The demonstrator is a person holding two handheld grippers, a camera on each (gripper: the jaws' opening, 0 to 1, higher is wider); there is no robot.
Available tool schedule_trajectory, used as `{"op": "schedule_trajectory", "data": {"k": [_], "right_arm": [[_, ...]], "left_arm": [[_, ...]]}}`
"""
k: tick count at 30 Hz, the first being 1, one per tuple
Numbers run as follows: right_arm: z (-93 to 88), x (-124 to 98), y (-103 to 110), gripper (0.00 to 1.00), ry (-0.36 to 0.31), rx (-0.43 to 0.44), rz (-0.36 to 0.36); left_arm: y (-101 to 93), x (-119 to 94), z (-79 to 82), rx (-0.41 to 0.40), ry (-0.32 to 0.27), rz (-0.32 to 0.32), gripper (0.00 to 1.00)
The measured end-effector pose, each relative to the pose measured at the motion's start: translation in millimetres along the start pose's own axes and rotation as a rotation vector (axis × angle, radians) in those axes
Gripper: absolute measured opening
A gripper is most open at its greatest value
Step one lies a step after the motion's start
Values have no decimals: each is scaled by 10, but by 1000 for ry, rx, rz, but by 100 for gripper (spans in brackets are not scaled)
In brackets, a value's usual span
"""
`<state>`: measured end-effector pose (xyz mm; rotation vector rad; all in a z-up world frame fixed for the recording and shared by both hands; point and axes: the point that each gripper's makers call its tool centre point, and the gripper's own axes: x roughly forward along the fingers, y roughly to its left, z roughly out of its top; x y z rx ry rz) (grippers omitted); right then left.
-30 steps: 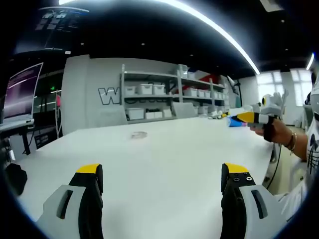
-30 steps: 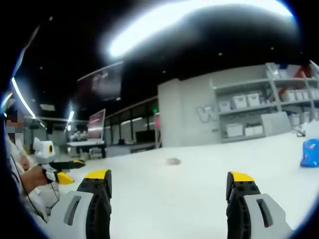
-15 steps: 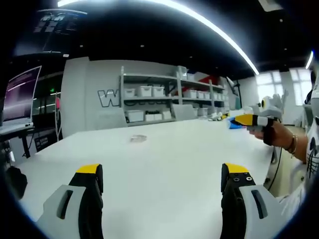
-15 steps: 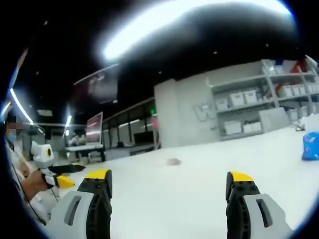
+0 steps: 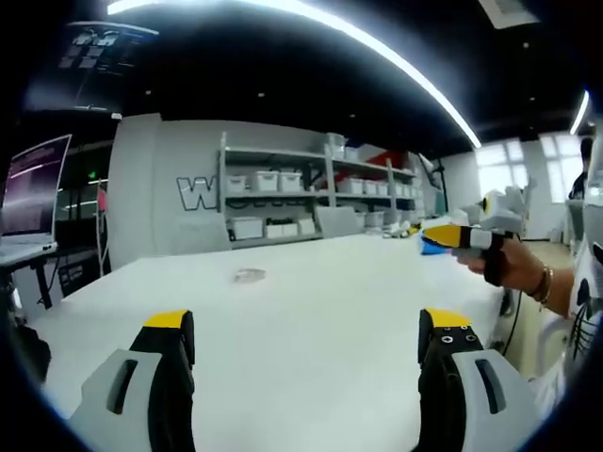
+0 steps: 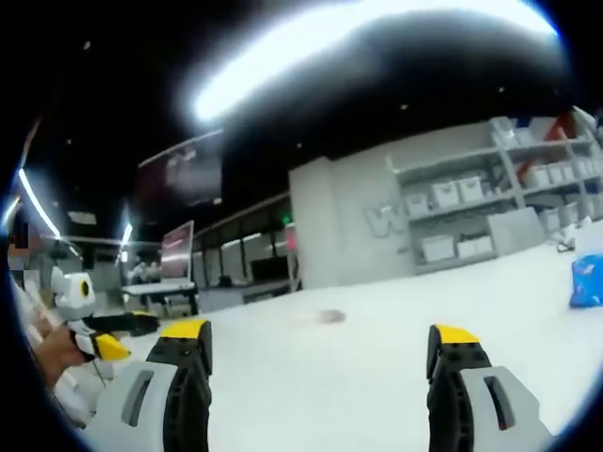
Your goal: Open the resealable bag by pulling the two sides of the seal apart until the entire bag opening is separated and visibly accessible.
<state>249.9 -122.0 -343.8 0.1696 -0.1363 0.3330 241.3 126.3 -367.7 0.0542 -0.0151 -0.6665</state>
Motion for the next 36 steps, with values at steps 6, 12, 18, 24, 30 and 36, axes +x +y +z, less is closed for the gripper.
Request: {"op": "schedule_trajectory", "data": {"k": [6,12,18,24,30,36], "right_arm": [[-74,-9,54,96,16,13,15],[-107,-37,15,96,35,34,13],[11,-45,41,96,7,45,5],[-17,-49,107,96,18,29,16],[-68,-55,172,96,39,-7,30],[66,-88,116,96,10,-15,17]], "left_arm": [[-79,-6,-3,-12,21,-16,98],[-61,-27,27,-19,16,-9,98],[-69,-21,21,-20,23,-10,98],[-123,-30,10,-22,24,-26,98],[-117,-69,-18,-43,18,-31,98],[-159,-39,-46,-60,23,-47,98]]}}
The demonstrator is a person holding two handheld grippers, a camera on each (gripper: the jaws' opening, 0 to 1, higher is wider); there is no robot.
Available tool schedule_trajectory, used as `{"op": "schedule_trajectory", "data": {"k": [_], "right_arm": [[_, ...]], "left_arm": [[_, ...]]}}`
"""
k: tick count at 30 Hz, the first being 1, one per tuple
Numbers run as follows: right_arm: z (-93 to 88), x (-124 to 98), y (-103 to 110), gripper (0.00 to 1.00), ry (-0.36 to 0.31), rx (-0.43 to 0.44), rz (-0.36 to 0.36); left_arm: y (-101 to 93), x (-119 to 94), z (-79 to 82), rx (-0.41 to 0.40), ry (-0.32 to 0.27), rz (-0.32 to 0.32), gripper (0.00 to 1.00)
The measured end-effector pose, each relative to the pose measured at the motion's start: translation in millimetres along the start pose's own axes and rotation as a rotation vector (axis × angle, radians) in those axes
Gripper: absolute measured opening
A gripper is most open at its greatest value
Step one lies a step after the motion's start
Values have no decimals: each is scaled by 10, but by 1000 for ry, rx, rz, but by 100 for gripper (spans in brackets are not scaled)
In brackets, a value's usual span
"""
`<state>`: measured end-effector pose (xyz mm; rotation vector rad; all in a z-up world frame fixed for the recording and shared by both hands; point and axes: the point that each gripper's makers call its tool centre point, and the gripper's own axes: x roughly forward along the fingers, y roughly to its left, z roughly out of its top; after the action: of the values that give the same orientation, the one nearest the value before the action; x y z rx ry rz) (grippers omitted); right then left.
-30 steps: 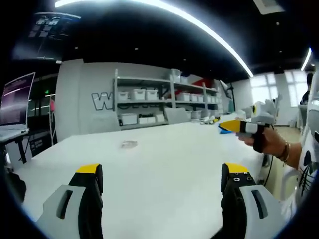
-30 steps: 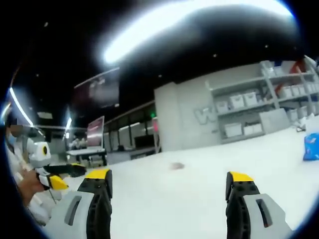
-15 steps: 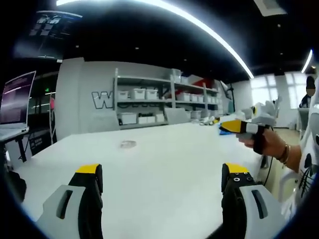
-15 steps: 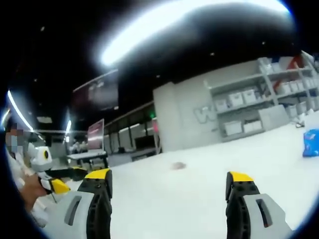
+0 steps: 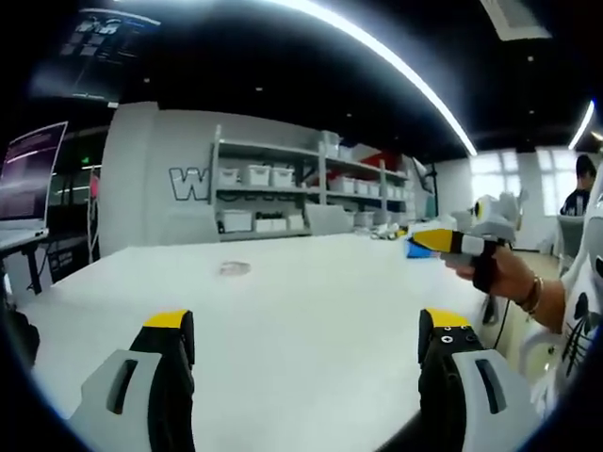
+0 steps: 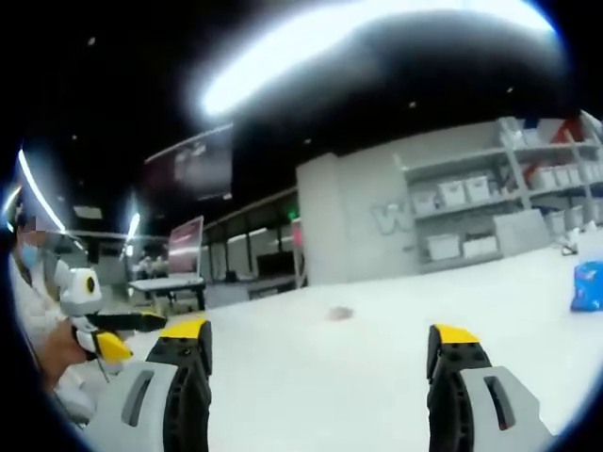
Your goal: Open the resealable bag by pulling the two sides of the seal apart until the entire bag opening is separated and visibly accessible.
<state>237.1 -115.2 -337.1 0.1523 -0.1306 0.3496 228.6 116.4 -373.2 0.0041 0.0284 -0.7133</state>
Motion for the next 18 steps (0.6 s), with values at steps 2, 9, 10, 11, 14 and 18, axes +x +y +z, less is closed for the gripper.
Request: {"op": "schedule_trajectory", "data": {"k": [2,9,10,11,14,18], "right_arm": [[24,-9,-15,96,-8,-4,-5],[21,-23,-26,96,-7,-3,-8],[16,-24,-19,96,-5,-4,-7],[15,-24,-12,96,-4,-2,-6],[29,-24,15,96,-6,-3,-1],[56,-34,18,97,-13,-6,-2]], "left_arm": [[-22,11,-11,3,3,-4,98],[-33,18,-39,6,11,-7,98],[-32,16,-42,7,12,-7,98],[-31,15,-42,7,12,-6,98],[-25,6,-28,5,8,-6,98],[-12,1,-14,4,4,-4,98]]}}
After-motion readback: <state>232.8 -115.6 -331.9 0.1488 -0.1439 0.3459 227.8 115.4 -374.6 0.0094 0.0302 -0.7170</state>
